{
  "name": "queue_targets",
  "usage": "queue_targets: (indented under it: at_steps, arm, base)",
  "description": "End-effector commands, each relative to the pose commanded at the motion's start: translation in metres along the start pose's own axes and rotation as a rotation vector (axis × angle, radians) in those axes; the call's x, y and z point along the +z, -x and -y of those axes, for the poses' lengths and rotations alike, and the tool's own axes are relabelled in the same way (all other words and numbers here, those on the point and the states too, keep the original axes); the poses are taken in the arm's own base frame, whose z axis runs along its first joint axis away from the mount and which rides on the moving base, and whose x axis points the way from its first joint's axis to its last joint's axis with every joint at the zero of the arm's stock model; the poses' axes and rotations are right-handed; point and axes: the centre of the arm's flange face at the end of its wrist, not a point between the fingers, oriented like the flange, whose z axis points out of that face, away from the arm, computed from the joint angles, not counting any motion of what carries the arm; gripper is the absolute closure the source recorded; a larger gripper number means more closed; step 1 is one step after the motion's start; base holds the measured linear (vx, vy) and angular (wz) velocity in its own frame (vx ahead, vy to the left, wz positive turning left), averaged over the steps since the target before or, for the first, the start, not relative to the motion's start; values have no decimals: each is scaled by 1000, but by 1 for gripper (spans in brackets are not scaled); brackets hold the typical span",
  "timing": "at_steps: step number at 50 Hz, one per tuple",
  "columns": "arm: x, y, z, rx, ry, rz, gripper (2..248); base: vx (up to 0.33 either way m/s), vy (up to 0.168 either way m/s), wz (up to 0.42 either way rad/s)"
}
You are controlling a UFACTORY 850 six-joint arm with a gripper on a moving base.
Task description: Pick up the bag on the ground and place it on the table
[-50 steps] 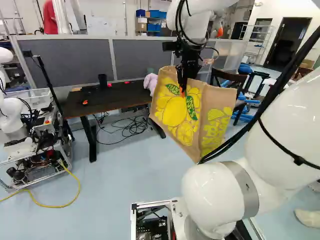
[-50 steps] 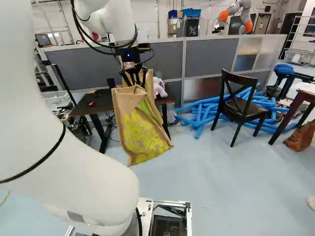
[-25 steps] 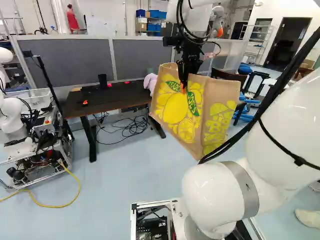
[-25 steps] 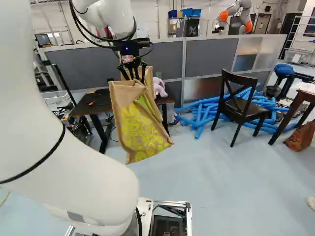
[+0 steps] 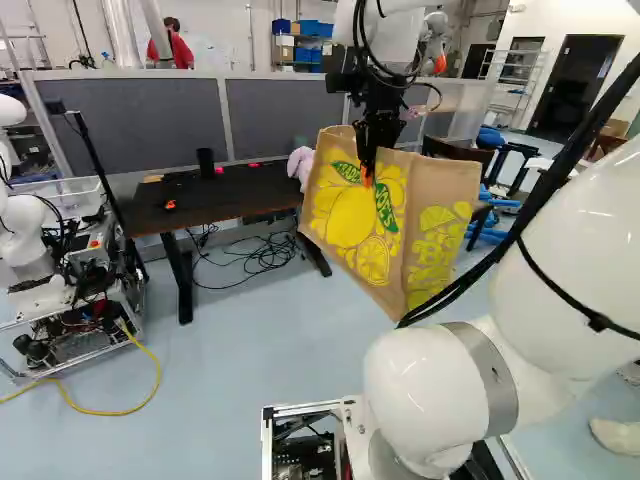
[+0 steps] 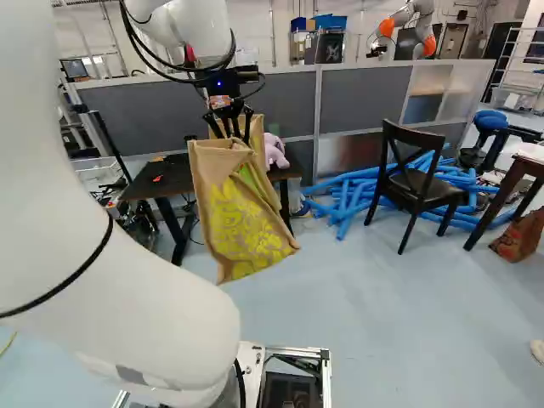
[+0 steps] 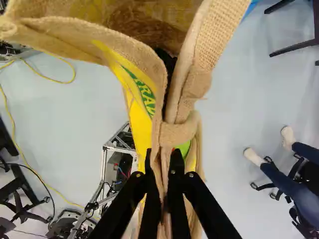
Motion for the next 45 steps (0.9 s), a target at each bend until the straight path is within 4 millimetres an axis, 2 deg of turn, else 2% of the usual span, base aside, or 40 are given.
queue_targets:
  at_steps: [45]
  arm:
    - [0, 0, 0, 0, 0, 0, 228]
  base:
    - [31, 3, 14]
